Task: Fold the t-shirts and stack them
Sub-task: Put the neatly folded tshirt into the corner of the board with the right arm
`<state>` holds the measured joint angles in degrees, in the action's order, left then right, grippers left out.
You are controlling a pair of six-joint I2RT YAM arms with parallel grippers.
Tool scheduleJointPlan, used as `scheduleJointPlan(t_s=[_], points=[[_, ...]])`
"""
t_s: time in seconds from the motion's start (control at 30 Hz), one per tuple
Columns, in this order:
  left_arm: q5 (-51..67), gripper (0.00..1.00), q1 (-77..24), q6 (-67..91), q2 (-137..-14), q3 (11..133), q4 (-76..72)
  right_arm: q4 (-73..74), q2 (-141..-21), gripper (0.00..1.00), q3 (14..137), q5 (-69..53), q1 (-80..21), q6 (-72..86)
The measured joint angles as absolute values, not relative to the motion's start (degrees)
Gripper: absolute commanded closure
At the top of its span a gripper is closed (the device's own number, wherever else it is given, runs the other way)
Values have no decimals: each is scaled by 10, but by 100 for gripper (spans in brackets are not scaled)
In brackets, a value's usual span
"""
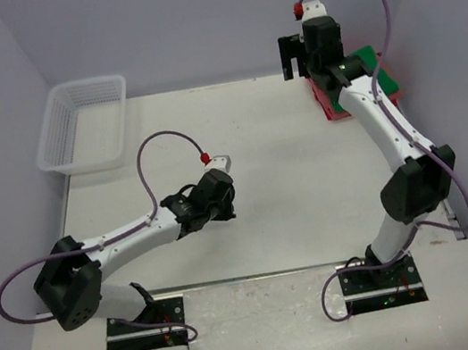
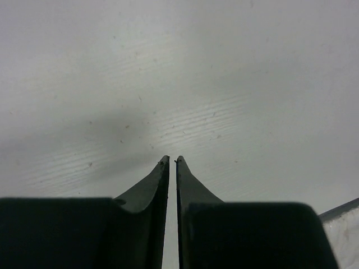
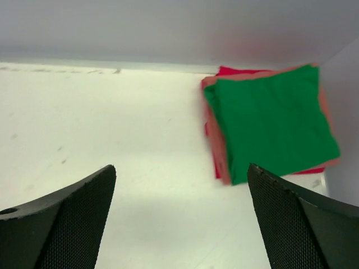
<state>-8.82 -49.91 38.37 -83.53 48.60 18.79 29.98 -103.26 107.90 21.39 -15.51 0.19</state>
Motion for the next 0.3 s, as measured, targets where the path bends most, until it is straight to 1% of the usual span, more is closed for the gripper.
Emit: scheduleJointPlan(t_s=[0.03,0.1,0.13,0.17,0.2,0.23,0.27,0.3], points=[[-119,82,-509,382,-812,491,191,294,-1001,1,1044,196,-158,15],[-161,74,-520,378,-773,500,193,282,-941,1,978,158,-167,40],[-186,66,-525,377,-749,505,194,278,-915,1,946,143,-172,53],[-204,61,-526,374,-730,508,194,276,-893,1,920,130,-177,62],[-222,52,-526,370,-711,511,194,270,-872,1,890,114,-181,72],[-244,40,-526,368,-691,514,194,260,-849,1,855,100,-183,81],[-260,37,-526,361,-676,516,194,255,-825,1,822,86,-185,89],[-277,31,-526,358,-664,518,194,247,-804,1,790,74,-185,97]])
